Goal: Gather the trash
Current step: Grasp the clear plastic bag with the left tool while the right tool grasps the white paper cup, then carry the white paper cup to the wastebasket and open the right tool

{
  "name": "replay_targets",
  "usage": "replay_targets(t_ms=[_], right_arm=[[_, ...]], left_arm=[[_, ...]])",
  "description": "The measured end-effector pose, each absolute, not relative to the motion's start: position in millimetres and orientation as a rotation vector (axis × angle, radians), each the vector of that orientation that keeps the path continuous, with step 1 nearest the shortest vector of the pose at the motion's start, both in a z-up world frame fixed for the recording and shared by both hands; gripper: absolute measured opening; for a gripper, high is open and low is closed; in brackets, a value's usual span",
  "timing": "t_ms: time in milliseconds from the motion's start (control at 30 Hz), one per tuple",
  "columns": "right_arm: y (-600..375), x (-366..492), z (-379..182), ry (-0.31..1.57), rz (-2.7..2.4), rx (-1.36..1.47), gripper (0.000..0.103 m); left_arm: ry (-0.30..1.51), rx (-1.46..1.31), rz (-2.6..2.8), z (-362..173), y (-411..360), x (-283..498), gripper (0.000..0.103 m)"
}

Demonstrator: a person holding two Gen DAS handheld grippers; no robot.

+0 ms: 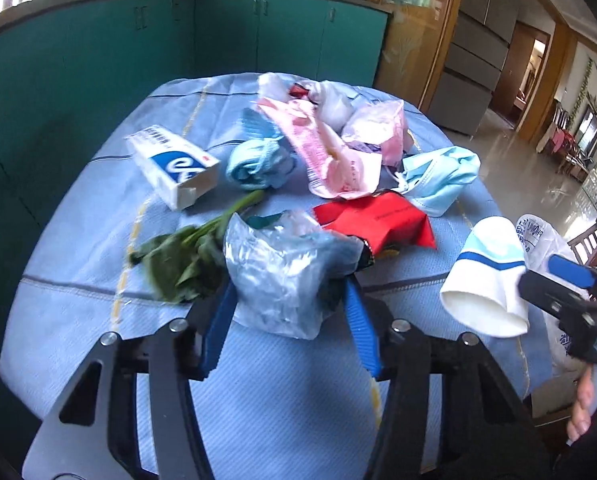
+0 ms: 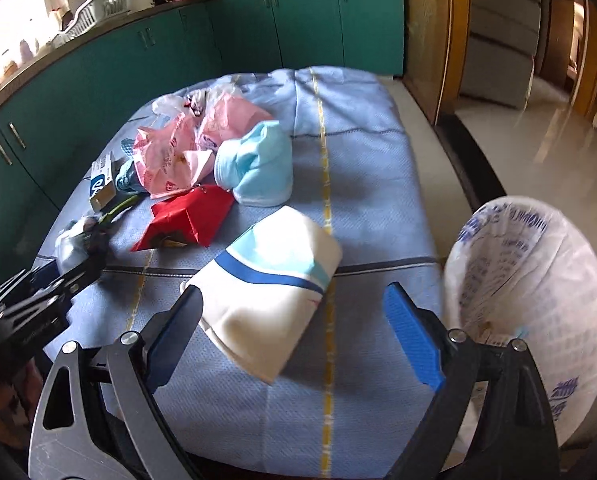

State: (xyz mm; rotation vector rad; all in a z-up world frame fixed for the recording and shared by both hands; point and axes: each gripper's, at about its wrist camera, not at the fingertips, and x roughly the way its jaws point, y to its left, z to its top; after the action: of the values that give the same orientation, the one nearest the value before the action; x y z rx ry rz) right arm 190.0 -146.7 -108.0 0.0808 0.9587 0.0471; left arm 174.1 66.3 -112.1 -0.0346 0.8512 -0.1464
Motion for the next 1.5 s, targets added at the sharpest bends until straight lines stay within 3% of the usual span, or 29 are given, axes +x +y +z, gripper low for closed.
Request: replay_targets(t_ms=[267, 433, 500, 567, 867, 933, 1000, 1200, 1500], right_arm=[[-125.3, 221.7, -122.5, 0.988, 0.032, 0.110, 0.090], [-91.9, 221.9, -120.7, 0.956, 0.106, -0.014, 0.069], [-77.1, 214.2, -115.5, 0.916, 0.122, -0.091, 0.049], [-68.4, 208.1, -110.7, 0.888, 0.137, -0.138, 0.044], [-57.4, 201.5, -104.5, 0.886, 0.167, -0.181, 0.044], [-60.1, 202.7, -105.4, 0.906, 0.166, -0.163, 0.050], [-61.4, 201.9, -105.8, 0.912, 0.155, -0.155, 0.066], [-65.7, 202.4, -106.8, 0.970, 0.115, -0.147, 0.083], [-62.2, 207.7, -131.2, 1.068, 0.097, -0.165, 0.084]], left_arm=[[0.810, -0.016, -0.125, -94.0, 86.2, 146.8, 0.055], [0.801, -0.016, -0.108, -92.1, 91.7, 142.7, 0.056], [0.801, -0.021, -0.101, -92.4, 95.0, 142.3, 0.056], [0.802, -0.027, -0.093, -93.3, 97.6, 143.3, 0.056], [0.804, -0.030, -0.086, -94.2, 100.3, 143.3, 0.056], [0.807, -0.030, -0.085, -94.8, 100.5, 142.8, 0.057], [0.808, -0.030, -0.084, -95.8, 100.6, 142.8, 0.057], [0.815, -0.025, -0.084, -98.0, 99.1, 143.3, 0.059], [0.833, -0.021, -0.088, -105.0, 95.1, 146.7, 0.059]])
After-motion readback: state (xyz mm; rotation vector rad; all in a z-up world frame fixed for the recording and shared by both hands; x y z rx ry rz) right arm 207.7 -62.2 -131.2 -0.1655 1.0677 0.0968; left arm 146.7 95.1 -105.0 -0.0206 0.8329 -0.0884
